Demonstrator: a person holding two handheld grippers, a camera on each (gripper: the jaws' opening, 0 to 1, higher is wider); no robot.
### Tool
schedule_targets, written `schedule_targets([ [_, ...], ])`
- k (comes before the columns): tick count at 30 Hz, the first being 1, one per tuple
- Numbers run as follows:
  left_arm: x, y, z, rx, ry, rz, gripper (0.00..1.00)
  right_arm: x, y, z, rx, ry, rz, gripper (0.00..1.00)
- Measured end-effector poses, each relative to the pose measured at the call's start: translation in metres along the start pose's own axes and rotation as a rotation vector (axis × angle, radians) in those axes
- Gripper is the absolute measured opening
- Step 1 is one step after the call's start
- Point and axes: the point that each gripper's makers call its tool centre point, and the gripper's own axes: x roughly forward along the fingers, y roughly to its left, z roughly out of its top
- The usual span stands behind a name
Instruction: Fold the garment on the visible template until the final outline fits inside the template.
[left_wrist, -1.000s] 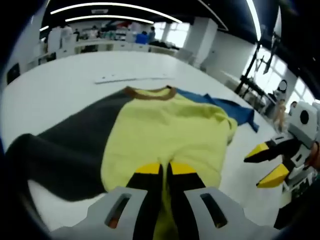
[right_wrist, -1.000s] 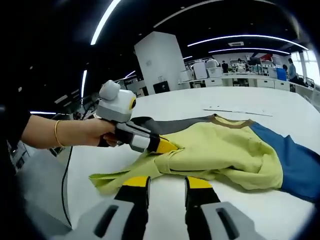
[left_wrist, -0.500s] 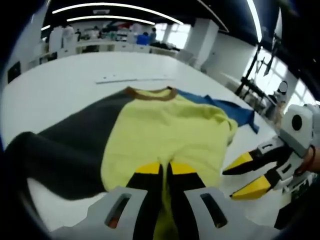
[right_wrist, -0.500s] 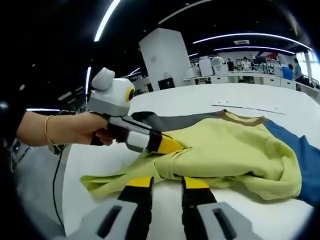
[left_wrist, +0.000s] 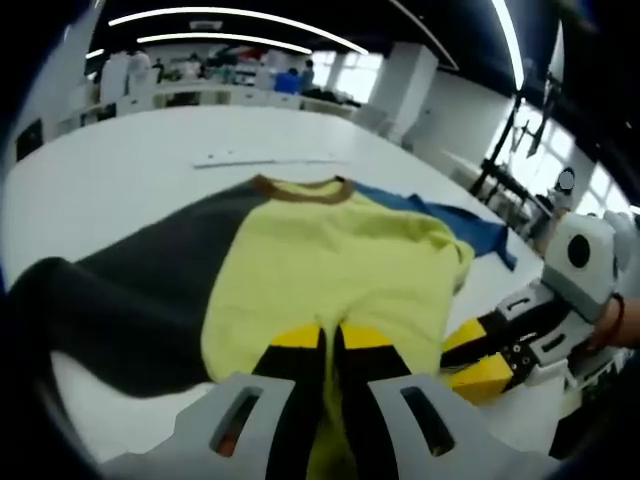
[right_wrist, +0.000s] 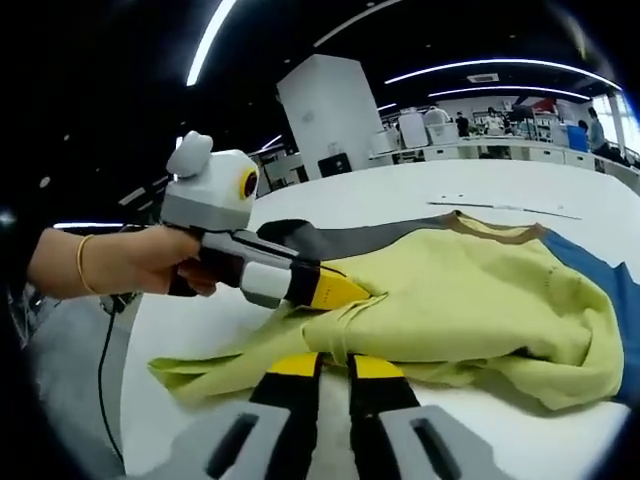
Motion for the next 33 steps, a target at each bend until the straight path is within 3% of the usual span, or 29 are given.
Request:
schedule_targets([
  [13, -0.002, 0.0, 0.0, 0.017, 0.007, 0.024, 0.04, -0.003, 0.002, 0.001, 0.023, 0.009, 0.009, 0.0],
  [22, -0.013, 0.001, -0.001, -0.037, -0.018, 0.021, 0.09, -0.01, 0.005, 0.0, 0.057, 0.031, 0.003, 0.0],
  [29, -0.042, -0.009, 0.004, -0.05, -0.079, -0.009, 0.16, -0.018, 0.008, 0.008, 0.068, 0.029, 0.001, 0.0],
  [33, -0.071, -0.018, -0.004, -0.035, -0.095, -0.029, 0.2, -0.021, 0.009, 0.011, 0.058, 0.026, -0.001, 0.0],
])
